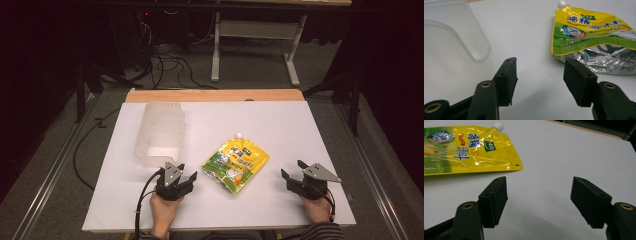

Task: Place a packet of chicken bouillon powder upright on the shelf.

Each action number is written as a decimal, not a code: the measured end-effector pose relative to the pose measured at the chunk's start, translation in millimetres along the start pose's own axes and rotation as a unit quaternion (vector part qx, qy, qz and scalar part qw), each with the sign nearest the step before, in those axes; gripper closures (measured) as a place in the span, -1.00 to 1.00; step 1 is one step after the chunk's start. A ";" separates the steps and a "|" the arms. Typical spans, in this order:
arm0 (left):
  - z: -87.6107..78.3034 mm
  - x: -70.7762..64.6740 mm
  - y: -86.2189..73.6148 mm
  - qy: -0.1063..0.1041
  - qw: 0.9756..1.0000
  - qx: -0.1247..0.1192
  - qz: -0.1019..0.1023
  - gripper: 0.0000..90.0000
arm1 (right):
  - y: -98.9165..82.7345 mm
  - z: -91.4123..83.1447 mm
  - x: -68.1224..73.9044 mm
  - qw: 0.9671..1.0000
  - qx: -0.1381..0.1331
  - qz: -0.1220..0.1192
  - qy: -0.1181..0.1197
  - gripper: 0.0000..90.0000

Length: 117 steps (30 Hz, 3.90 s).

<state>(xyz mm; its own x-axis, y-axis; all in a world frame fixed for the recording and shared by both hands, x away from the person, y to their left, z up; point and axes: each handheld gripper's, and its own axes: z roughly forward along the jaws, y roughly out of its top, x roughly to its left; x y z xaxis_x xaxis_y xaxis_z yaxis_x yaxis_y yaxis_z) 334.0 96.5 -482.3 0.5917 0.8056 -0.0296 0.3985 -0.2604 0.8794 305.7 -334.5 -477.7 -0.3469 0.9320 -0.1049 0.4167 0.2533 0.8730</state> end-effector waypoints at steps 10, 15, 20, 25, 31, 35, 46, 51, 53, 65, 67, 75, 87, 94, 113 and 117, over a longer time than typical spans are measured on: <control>0.1 0.5 -0.1 -0.005 1.000 0.003 -0.002 -0.05 | 0.3 0.8 -0.7 1.000 0.002 -0.004 0.004 -0.33; 1.1 1.4 0.1 -0.013 1.000 0.007 -0.003 -0.11 | 0.1 0.2 -0.5 1.000 0.000 -0.004 0.004 -0.33; 1.6 1.0 0.6 -0.024 1.000 0.011 0.005 -0.15 | 0.7 1.8 0.0 1.000 0.006 -0.005 0.003 -0.33; 1.7 2.4 0.9 -0.024 1.000 0.011 -0.001 -0.16 | 1.0 2.2 0.4 1.000 0.010 -0.005 0.001 -0.33; 2.1 2.3 1.7 -0.026 1.000 0.012 0.000 -0.17 | 1.0 2.3 0.6 1.000 0.012 -0.003 0.002 -0.33; 2.9 1.1 2.5 -0.022 0.999 0.020 0.012 -0.19 | 0.9 2.0 0.4 1.000 0.010 -0.004 0.003 -0.33; 1.9 -6.8 16.9 -0.028 0.999 0.024 0.016 -0.20 | 0.5 1.0 0.3 1.000 0.005 -0.009 0.003 -0.33; 3.5 -8.9 25.0 -0.038 0.999 0.019 0.008 -0.20 | 0.5 0.9 0.4 1.000 0.004 -0.010 0.004 -0.33; 4.5 -10.2 28.7 -0.042 0.999 0.020 0.007 -0.20 | 0.4 0.9 0.9 1.000 0.003 -0.009 0.005 -0.33; 25.8 -21.6 58.0 -0.075 0.996 0.037 0.015 -0.27 | 0.4 0.7 0.8 1.000 0.003 -0.010 0.005 -0.33; 29.4 -22.5 62.9 -0.075 0.996 0.044 0.018 -0.29 | 0.3 0.5 0.7 1.000 0.002 -0.009 0.004 -0.33; 45.8 -27.4 80.8 -0.085 0.994 0.059 0.024 -0.29 | 0.1 0.2 0.6 1.000 0.001 -0.011 0.007 -0.33; 79.8 -25.9 91.4 -0.082 0.993 0.088 0.017 -0.34 | 0.0 0.0 0.6 1.000 -0.003 -0.014 0.008 -0.33; 94.4 -27.0 98.7 -0.085 0.991 0.104 0.018 -0.35 | -0.3 -0.8 -0.2 1.000 -0.006 -0.005 0.006 -0.32; 145.3 -24.8 97.6 -0.101 0.978 0.181 -0.012 -0.27 | -0.3 -0.9 -0.2 1.000 -0.006 -0.005 0.004 -0.33; 146.9 -28.1 95.1 -0.105 0.975 0.195 0.002 -0.27 | -0.4 -1.3 -0.1 1.000 -0.008 -0.005 0.002 -0.32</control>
<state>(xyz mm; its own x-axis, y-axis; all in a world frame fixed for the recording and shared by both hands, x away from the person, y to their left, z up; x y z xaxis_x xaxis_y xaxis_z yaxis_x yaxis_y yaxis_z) 458.2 -29.1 -467.6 0.7080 0.6882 -0.1585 0.6076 -0.4793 0.6334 304.5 -335.0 -477.5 -0.3548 0.9282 -0.1123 0.4002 0.2593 0.8790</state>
